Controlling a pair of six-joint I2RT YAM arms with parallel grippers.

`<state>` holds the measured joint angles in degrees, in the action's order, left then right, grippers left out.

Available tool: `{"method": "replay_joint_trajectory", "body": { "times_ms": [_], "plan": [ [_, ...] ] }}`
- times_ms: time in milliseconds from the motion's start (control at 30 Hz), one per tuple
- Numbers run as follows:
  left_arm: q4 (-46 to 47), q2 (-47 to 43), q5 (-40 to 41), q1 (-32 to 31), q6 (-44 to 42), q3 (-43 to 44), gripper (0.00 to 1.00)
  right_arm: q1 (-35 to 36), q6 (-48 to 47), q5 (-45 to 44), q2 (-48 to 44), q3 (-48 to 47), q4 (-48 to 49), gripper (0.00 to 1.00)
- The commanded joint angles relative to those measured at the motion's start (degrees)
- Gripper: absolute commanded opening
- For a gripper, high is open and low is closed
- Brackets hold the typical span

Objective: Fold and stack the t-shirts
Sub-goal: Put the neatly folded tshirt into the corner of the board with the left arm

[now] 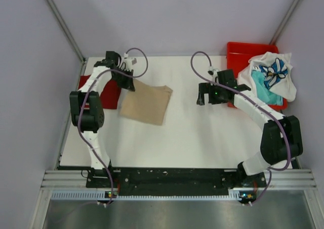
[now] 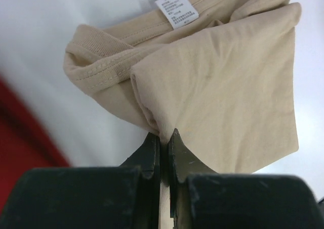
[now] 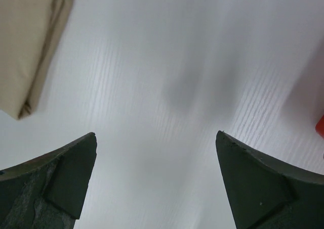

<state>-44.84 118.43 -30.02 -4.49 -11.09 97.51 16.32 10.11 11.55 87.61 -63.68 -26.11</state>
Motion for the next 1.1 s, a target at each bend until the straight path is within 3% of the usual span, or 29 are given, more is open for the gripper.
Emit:
{"method": "replay_joint_trajectory", "body": {
  "times_ms": [0, 467, 1067],
  "plan": [
    [-4.4, -6.7, 7.5, 2.4, -9.2, 4.8, 0.0, -0.5, -2.2, -1.6, -2.9, 1.5, -0.7, 0.99],
    [-8.9, -9.1, 25.7, 7.7, -17.1, 14.9, 0.0, -0.5, -5.4, -5.2, -4.2, 2.2, -2.6, 0.99],
    [-2.9, -11.6, 32.5, 13.2, -20.6, 18.6, 0.0, -0.6, -6.2, -6.4, -4.1, 2.3, -3.5, 0.99]
  ]
}}
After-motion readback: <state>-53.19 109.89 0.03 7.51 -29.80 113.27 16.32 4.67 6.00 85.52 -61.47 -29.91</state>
